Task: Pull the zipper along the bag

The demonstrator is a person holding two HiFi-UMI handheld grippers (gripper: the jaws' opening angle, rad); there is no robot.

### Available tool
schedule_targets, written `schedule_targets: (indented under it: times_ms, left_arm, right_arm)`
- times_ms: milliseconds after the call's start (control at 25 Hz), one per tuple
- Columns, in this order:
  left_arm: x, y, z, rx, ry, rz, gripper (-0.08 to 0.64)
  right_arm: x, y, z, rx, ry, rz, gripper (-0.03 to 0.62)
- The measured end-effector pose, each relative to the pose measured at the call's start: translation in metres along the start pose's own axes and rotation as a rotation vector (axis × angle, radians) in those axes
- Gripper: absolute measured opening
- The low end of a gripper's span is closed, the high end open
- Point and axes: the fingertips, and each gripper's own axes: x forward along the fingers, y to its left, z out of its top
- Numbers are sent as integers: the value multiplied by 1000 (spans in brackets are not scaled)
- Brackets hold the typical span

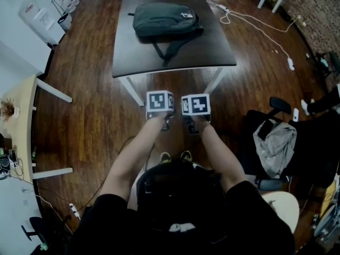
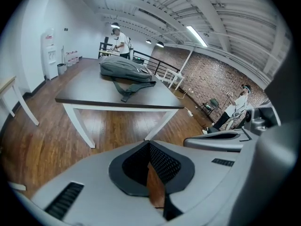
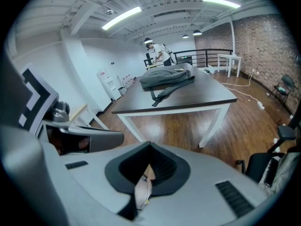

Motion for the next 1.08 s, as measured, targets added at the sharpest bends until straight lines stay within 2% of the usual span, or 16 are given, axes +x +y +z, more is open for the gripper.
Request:
schedule_targets:
  times_ms: [160,560,880,1080]
  left_arm:
    - [3,-2,-7,-9,31,9,5]
    - [2,7,1,-13,8,6,5]
    - [-7,7,-2,-14,21,6,5]
    - [-8,12,0,3,-1,34,5]
  right_arm:
    - [6,-7,-3,26,15,9,8]
    - [13,-3,9,19,-6,18,8]
    - [8,-1,8,29,-14,21,8]
    - [6,1,5,22,-14,26,8]
